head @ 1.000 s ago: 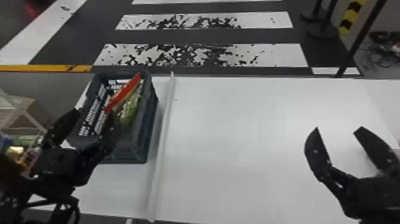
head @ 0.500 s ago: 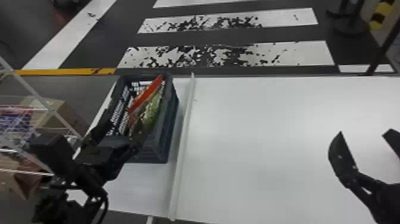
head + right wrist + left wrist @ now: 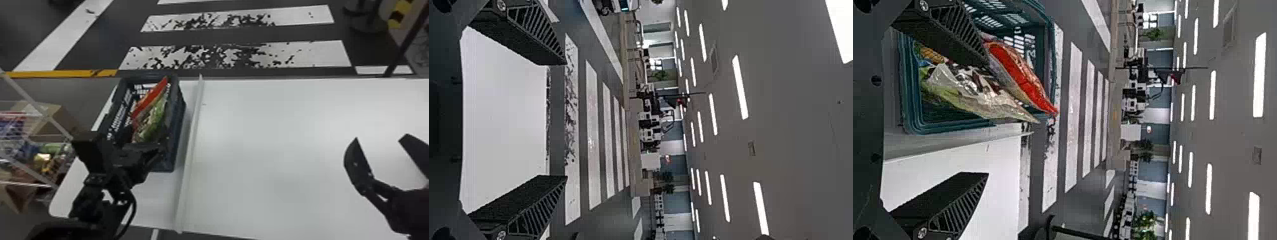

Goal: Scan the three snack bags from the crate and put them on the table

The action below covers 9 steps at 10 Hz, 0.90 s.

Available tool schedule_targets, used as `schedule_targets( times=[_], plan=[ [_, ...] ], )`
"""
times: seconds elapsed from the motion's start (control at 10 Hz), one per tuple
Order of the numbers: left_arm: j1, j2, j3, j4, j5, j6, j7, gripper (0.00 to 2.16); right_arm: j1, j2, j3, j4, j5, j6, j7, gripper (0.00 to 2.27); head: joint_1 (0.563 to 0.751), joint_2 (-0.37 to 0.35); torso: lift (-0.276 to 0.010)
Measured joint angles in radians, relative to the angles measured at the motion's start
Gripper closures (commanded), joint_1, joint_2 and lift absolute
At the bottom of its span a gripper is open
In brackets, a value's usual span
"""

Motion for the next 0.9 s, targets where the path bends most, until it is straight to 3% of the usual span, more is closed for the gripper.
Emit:
schedule_targets(
  times=[0.3,0.6,0.9],
  plan=[
    [-0.028,-0.001,-0.009,0.021,-0.041,0.017,0.008,0.09,-0.008,-0.007,0.0,0.019,-0.001,-0.014,-0.006,0.06,0.695,0.126,-0.094],
    [-0.028,-0.002,0.034,0.025,-0.02,0.016,0.007,0.09,-0.022,-0.006,0.008,0.034,0.002,-0.016,-0.009,0.06,0.695,0.158,-0.094],
    [-0.038,-0.001,0.046,0.037,-0.005,0.016,0.006,0.22,-0.026,-0.004,0.014,0.036,0.01,-0.016,-0.023,0.06,0.695,0.168,-0.094]
  ],
)
